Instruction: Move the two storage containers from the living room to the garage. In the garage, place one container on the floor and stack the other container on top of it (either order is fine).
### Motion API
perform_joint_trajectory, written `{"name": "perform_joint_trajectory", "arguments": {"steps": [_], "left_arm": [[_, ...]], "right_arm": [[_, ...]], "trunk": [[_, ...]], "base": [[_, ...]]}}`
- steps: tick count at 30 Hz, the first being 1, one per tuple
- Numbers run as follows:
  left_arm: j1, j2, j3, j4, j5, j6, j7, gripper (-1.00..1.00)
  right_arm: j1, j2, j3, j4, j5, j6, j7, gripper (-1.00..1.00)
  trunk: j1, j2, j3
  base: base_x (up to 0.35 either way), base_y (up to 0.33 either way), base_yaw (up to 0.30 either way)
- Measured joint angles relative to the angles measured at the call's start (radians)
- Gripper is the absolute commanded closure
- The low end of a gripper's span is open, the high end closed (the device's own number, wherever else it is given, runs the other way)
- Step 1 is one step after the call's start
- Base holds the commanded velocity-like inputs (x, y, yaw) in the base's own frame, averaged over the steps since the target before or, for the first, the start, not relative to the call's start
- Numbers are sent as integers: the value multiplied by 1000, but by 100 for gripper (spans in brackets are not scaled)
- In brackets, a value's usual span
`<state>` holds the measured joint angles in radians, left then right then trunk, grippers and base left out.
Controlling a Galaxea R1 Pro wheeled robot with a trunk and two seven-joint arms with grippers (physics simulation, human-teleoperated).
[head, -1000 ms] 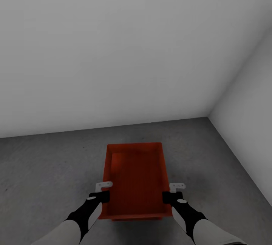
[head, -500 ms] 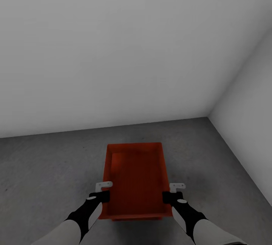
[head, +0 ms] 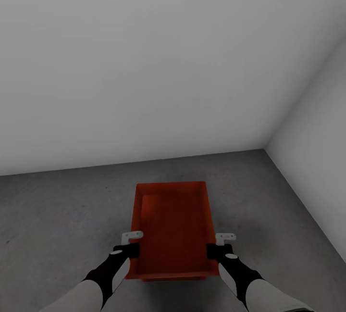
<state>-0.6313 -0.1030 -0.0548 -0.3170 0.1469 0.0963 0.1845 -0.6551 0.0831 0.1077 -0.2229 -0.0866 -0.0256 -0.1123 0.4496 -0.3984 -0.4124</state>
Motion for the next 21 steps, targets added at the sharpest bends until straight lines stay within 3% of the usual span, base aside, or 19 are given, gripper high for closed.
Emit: {"name": "perform_joint_trajectory", "arguments": {"steps": [21], "left_arm": [[0,0,1,2,0,-2,-1,100]], "right_arm": [[0,0,1,0,0,0,-1,100]], "trunk": [[0,0,0]], "base": [[0,0,0]]}}
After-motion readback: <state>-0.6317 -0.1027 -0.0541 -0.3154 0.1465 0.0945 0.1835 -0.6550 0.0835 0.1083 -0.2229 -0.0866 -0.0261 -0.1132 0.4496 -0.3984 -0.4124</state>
